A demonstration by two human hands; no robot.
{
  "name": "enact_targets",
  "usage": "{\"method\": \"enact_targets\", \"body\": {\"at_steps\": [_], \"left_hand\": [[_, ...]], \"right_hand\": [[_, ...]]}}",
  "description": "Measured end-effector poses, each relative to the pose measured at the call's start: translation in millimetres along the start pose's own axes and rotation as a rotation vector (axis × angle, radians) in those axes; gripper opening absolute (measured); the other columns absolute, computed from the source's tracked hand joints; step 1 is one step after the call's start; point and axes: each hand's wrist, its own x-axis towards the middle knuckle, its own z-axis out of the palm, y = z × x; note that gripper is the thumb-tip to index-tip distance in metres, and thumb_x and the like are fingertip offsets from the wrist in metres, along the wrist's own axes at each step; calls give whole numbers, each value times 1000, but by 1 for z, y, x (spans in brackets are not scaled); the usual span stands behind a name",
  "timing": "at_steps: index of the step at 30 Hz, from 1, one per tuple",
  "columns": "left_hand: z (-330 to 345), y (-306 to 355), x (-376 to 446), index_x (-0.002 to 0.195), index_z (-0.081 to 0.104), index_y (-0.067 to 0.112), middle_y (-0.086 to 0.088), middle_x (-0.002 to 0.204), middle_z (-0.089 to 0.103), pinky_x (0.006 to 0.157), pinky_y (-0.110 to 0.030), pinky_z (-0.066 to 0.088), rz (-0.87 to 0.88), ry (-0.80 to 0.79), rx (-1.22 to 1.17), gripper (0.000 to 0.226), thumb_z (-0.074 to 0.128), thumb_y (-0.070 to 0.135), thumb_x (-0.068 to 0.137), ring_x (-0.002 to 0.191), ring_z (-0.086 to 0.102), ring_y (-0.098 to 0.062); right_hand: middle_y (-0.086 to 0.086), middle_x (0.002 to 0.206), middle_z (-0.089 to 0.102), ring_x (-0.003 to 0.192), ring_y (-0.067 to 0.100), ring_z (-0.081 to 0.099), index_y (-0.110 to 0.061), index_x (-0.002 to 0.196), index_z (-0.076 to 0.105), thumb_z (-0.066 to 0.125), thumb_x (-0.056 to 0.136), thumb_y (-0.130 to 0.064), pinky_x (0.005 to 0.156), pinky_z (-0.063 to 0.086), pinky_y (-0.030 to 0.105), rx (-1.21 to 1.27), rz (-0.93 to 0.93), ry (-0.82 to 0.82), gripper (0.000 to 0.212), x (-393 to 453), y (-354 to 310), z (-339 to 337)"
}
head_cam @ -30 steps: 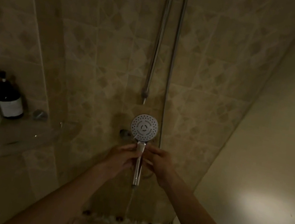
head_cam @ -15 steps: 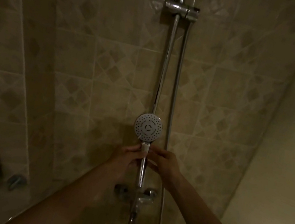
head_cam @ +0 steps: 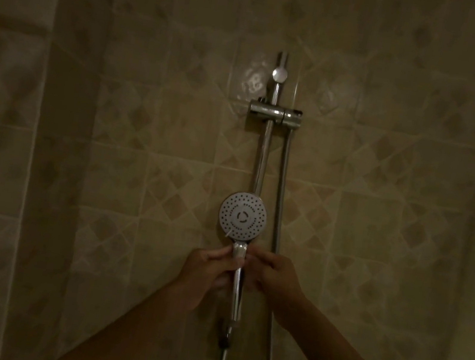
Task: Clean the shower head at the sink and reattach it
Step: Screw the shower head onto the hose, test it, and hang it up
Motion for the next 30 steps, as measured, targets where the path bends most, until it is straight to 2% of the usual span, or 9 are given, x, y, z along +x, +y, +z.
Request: {"method": "enact_targets", "body": {"at_steps": [2,4,8,13,17,20,23,27,30], "left_hand": [[2,13,13,119,74,8,-18,109,77,77,-31,62,24,15,8,38,78,4,82,101,75,-33],[3,28,22,117,75,9,-17,105,78,72,-27,61,58,26,21,35,77,1,83,96,77,-30],[6,58,36,114,75,17,-8,100,81,67,-20,59,113,59,48,35,77,2,83,90,78,-19],[9,85,46,109,78,23,-5,97,81,65,-20,58,177,91,111,33,81,9,79,88,78,-18],[15,105,51,96,82,34,0,94,82,67,-23,57,230,109,144,27,84,16,76,87,78,-13],[20,119,54,84,82,42,2,92,82,74,-26,58,286,109,158,25,83,18,76,87,77,-11],[24,131,61,80,83,37,2,87,82,63,-21,59,326,121,104,26,81,11,79,77,77,-8],[26,143,67,87,79,26,-1,86,82,58,-19,57,321,138,65,20,80,7,81,73,75,-7],[25,145,69,77,80,28,-1,86,81,56,-18,56,328,142,60,23,80,6,80,72,76,-7]], "right_hand": [[22,84,77,68,27,66,-5,115,77,66,95,1,63,52,30,27,-46,-21,23,14,-10,0],[20,96,80,83,35,74,-2,117,76,64,95,4,72,54,30,66,-63,-49,25,26,-20,1],[1,90,83,81,10,79,-5,114,76,66,94,4,65,58,16,99,-91,-91,23,48,-43,7],[-8,79,81,74,8,78,-21,101,78,66,95,4,64,61,18,6,-176,-85,28,69,-62,8],[-4,92,82,85,11,77,-32,105,77,66,97,-3,80,63,28,-143,-312,-86,32,80,-78,4],[-9,92,82,89,8,78,-37,98,79,73,93,-10,77,61,21,-216,-382,-105,28,90,-93,-2],[-6,91,81,86,7,77,-30,96,81,75,91,-13,80,62,27,-295,-422,38,18,106,-108,-12],[-9,80,77,77,4,72,-22,95,81,73,93,-22,77,60,32,-441,-513,422,8,137,-132,-34],[-9,87,70,84,10,69,-17,108,74,76,90,-30,77,56,28,-565,-565,506,23,156,-145,-47]]}}
